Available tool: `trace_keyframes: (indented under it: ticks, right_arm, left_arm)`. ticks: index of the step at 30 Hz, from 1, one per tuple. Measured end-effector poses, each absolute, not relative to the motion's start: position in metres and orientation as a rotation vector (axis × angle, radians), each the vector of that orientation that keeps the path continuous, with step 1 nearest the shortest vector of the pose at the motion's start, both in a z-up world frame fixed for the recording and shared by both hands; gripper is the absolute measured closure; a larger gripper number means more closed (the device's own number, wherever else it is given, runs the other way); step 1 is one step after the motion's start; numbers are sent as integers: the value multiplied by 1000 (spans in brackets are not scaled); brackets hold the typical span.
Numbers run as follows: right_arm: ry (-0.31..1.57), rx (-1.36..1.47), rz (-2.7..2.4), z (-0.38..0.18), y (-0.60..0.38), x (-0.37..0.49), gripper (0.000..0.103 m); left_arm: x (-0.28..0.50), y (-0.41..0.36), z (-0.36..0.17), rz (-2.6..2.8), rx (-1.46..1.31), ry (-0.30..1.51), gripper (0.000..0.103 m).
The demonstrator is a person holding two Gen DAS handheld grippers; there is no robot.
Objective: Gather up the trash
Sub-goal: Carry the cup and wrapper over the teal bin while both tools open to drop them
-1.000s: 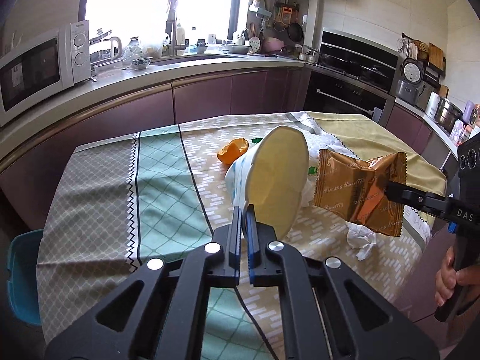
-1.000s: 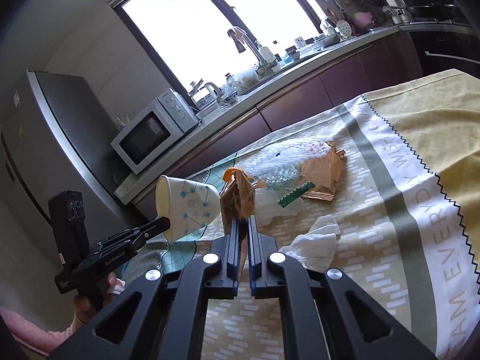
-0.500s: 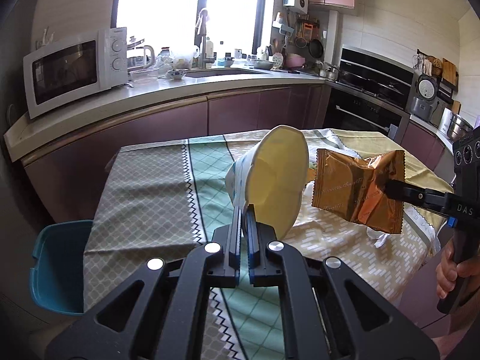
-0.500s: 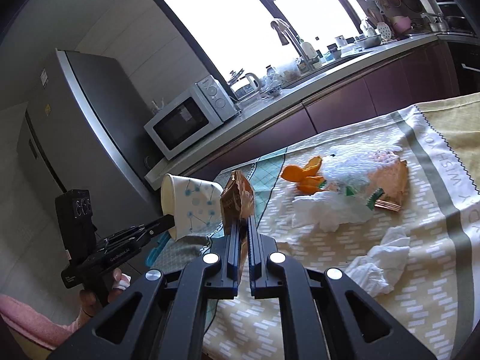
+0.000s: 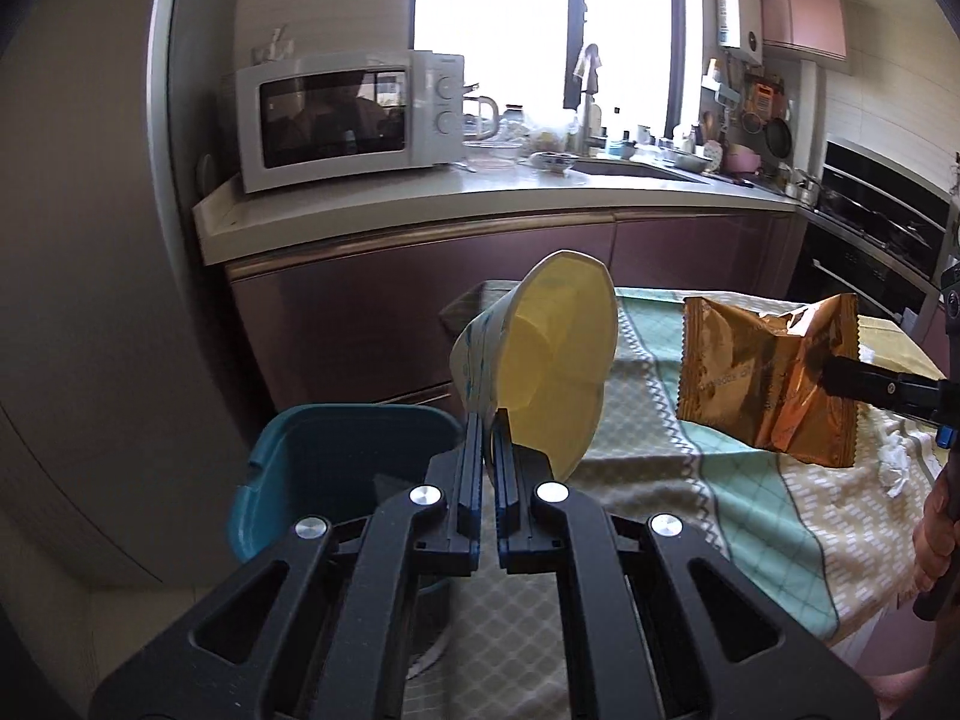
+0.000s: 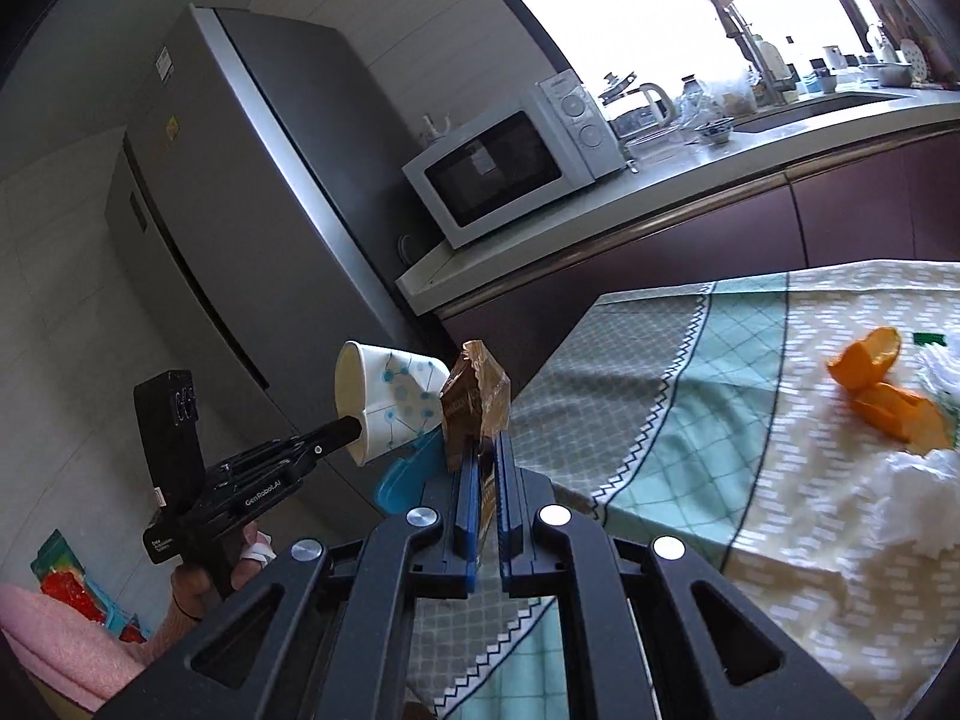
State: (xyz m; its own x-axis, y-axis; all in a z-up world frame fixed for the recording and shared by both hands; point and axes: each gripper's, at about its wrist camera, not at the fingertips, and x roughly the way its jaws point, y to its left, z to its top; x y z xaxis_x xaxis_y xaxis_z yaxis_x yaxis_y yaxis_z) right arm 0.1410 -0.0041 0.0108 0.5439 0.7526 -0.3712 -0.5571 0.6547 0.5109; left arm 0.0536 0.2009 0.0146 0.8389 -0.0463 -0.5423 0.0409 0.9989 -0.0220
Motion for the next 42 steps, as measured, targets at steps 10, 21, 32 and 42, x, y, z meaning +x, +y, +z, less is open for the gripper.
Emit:
trace_keyframes:
  ticks: [10, 21, 32, 42]
  right_arm:
    - [671, 271, 899, 11, 79, 176, 99]
    - [745, 209, 889, -9, 148, 223, 99]
    - [850, 126, 846, -43, 208, 257, 91]
    - [877, 138, 841, -49, 196, 257, 77]
  left_arm:
    - [75, 278, -22, 93, -15, 659, 99]
    - [128, 293, -85, 144, 60, 796, 99]
    - [158, 303, -122, 125, 19, 875, 91]
    - [150, 307, -115, 119, -59, 836, 84]
